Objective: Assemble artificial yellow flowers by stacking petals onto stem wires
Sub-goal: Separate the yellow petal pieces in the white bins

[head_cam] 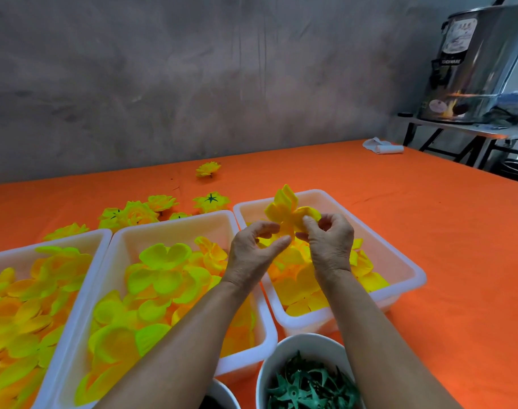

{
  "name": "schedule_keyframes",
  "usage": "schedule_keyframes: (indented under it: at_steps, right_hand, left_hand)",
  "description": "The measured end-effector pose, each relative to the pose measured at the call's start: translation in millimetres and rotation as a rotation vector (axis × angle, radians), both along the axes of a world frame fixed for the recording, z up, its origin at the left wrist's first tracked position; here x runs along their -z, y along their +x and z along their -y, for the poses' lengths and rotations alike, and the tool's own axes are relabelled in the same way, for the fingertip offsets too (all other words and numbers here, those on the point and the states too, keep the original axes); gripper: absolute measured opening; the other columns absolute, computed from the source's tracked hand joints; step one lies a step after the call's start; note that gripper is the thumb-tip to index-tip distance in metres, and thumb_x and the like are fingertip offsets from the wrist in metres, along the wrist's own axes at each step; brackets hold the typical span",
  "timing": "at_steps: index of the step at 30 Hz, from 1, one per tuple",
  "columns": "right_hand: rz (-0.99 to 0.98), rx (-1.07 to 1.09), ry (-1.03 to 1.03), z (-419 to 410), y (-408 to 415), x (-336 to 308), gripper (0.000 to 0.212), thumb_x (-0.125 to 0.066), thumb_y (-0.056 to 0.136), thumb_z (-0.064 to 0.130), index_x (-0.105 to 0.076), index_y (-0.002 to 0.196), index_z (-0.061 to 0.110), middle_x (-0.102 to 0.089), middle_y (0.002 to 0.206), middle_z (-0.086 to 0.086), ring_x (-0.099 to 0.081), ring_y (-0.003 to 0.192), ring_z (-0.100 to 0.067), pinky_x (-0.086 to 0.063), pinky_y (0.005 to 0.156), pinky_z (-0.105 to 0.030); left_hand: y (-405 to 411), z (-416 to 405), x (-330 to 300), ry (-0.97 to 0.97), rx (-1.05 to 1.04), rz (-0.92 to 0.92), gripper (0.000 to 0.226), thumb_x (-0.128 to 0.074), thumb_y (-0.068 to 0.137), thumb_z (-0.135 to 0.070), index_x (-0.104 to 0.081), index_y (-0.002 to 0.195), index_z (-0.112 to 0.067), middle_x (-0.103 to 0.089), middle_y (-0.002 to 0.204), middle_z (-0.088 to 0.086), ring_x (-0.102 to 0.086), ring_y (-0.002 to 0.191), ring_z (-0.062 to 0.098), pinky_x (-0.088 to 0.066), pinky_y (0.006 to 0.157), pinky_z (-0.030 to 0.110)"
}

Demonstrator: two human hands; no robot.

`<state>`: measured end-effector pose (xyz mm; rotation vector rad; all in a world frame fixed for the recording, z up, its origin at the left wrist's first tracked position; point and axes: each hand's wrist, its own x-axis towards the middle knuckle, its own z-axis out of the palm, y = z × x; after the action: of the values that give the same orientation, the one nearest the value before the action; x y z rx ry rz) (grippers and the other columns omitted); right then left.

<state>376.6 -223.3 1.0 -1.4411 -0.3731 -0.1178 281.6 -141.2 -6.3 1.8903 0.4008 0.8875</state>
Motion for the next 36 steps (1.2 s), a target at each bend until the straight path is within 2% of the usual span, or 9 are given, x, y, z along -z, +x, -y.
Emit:
schedule_keyframes:
  at_steps: [4, 7, 14, 18, 21, 24, 28, 32, 36]
  right_hand:
    - [0.115, -0.066, -0.111, -2.1, -5.3, 0.3, 0.019, -0.070, 0.078, 0.002, -0.054, 0.069, 0.005, -0.053, 0.063, -0.009, -0.060, 0.060, -0.031, -0.057, 0.062, -0.046]
    - [0.159, -0.099, -0.182, -2.9, -6.6, 0.8, 0.016, -0.073, 0.075, 0.004, -0.057, 0.071, 0.002, -0.055, 0.064, -0.014, -0.062, 0.070, -0.042, -0.052, 0.068, -0.055]
    - [0.101, -0.185, -0.199, -0.7, -10.8, -1.4, 0.026, -0.075, 0.071, 0.006, -0.052, 0.062, 0.013, -0.059, 0.068, -0.021, -0.063, 0.074, -0.043, -0.051, 0.071, -0.059]
    - [0.004, -0.269, -0.148, 1.1, -13.7, -3.1, 0.023, -0.078, 0.072, 0.009, -0.056, 0.077, 0.009, -0.055, 0.070, -0.005, -0.061, 0.069, -0.026, -0.056, 0.070, -0.054]
    - [-0.039, -0.347, -0.198, 0.9, -16.3, -2.9, 0.025, -0.078, 0.076, 0.022, -0.059, 0.091, 0.012, -0.064, 0.083, -0.012, -0.066, 0.074, -0.025, -0.059, 0.065, -0.043]
    - [-0.055, -0.391, -0.245, -0.8, -15.6, -1.7, 0.008, -0.066, 0.087, 0.024, -0.066, 0.091, 0.017, -0.065, 0.086, -0.016, -0.063, 0.078, -0.023, -0.057, 0.063, -0.042]
    - [-0.103, -0.205, -0.263, -2.8, -5.7, 1.6, 0.020, -0.059, 0.092, 0.020, -0.067, 0.090, 0.002, -0.062, 0.083, -0.020, -0.050, 0.076, -0.021, -0.048, 0.077, -0.050]
    - [-0.177, 0.036, -0.237, 0.6, 4.4, 1.8, 0.025, -0.057, 0.092, 0.021, -0.067, 0.086, 0.000, -0.054, 0.075, -0.015, -0.046, 0.073, -0.023, -0.043, 0.074, -0.045]
    - [-0.218, 0.209, -0.205, 5.8, 10.0, -0.3, 0.031, -0.054, 0.094, 0.022, -0.065, 0.094, -0.006, -0.062, 0.088, -0.026, -0.057, 0.086, -0.034, -0.039, 0.077, -0.041]
  left_hand:
    - [2.0, 1.1, -2.1, -0.174, -0.039, 0.112, 0.044, -0.067, 0.073, -0.046, -0.065, 0.096, -0.009, -0.070, 0.089, 0.006, -0.065, 0.085, 0.020, -0.051, 0.080, 0.031]
    - [3.3, -1.8, -4.3, -0.321, -0.071, 0.189, 0.052, -0.063, 0.071, -0.051, -0.056, 0.097, -0.006, -0.070, 0.080, 0.008, -0.067, 0.074, 0.015, -0.053, 0.076, 0.031]
    - [4.8, -6.2, -1.9, -0.394, -0.069, 0.251, 0.004, -0.053, 0.095, -0.010, -0.051, 0.091, -0.012, -0.066, 0.081, 0.016, -0.061, 0.068, 0.019, -0.050, 0.066, 0.020]
    - [2.6, -5.2, -2.7, -0.347, -0.042, 0.256, 0.014, -0.061, 0.086, 0.003, -0.057, 0.087, -0.010, -0.064, 0.078, 0.016, -0.059, 0.067, 0.018, -0.051, 0.066, 0.021]
    - [1.6, -3.3, -2.1, -0.346, 0.017, 0.261, 0.020, -0.064, 0.082, 0.008, -0.057, 0.078, -0.011, -0.059, 0.074, 0.012, -0.056, 0.067, 0.014, -0.049, 0.067, 0.022]
    - [2.8, -3.8, 0.1, -0.306, 0.053, 0.213, 0.023, -0.067, 0.079, 0.008, -0.058, 0.073, -0.012, -0.058, 0.073, 0.008, -0.054, 0.070, 0.014, -0.046, 0.067, 0.022]
    - [4.1, -5.0, 1.9, -0.281, -0.005, 0.187, 0.022, -0.066, 0.080, 0.007, -0.060, 0.076, -0.014, -0.061, 0.076, 0.011, -0.057, 0.073, 0.018, -0.048, 0.070, 0.026]
    - [5.4, -3.7, -0.5, -0.298, -0.047, 0.213, 0.022, -0.060, 0.084, 0.008, -0.058, 0.077, -0.013, -0.060, 0.074, 0.005, -0.056, 0.068, 0.013, -0.049, 0.065, 0.018]
    - [3.5, -4.7, -1.4, -0.326, -0.061, 0.233, 0.011, -0.058, 0.087, 0.007, -0.058, 0.086, -0.004, -0.061, 0.080, 0.011, -0.056, 0.071, 0.013, -0.050, 0.067, 0.018]
